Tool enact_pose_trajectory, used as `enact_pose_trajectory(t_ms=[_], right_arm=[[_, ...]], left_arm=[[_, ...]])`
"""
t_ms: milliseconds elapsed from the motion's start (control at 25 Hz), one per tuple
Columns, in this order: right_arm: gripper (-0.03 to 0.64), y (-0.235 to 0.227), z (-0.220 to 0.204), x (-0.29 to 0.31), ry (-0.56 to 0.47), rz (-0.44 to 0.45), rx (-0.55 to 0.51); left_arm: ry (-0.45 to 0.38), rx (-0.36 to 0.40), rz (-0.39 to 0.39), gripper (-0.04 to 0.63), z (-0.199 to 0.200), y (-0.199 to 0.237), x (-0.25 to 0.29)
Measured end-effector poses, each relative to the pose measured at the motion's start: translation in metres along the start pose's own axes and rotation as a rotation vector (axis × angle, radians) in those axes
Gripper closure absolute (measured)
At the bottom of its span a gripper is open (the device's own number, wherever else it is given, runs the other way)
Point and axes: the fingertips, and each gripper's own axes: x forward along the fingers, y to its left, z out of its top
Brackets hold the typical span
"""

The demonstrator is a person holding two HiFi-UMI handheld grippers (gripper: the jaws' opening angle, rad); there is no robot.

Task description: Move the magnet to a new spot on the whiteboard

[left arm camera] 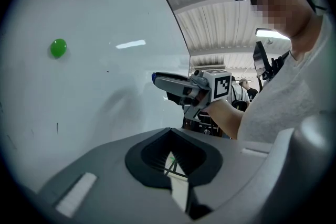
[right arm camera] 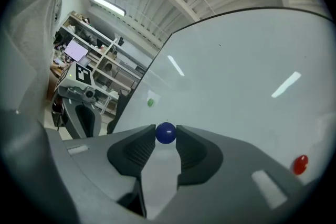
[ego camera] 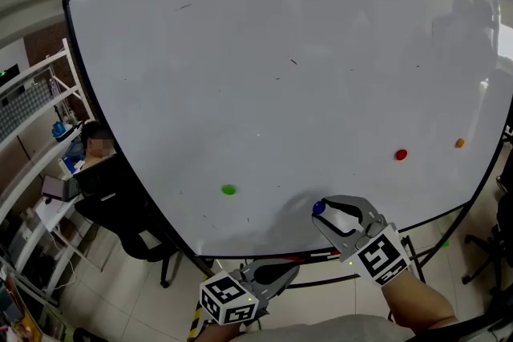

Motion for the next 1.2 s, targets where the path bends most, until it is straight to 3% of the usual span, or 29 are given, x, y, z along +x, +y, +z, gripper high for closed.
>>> enact_pose_trajectory(t_ms=[240, 480, 880, 1200], right_arm=[[0.491, -0.025, 0.003, 0.021, 0.054, -0.135, -0.246], [0.491, -0.043, 0.000, 0.038, 0.102, -0.226, -0.400], [0.491, -0.053, -0.014, 0.054, 0.174, -0.349, -0.526], [0.500, -0.052, -0.014, 0.055, 0.197, -0.378, -0.509]], left_arm=[[0.010, -0.008, 0.006, 0.609, -0.001, 0.012, -0.002], [0.018, -0.021, 0.009, 0.609, -0.006, 0.022, -0.002], [0.024, -0.051, 0.010, 0.609, -0.013, 0.037, -0.008], [0.018, -0.070, -0.012, 0.609, -0.017, 0.035, -0.022]])
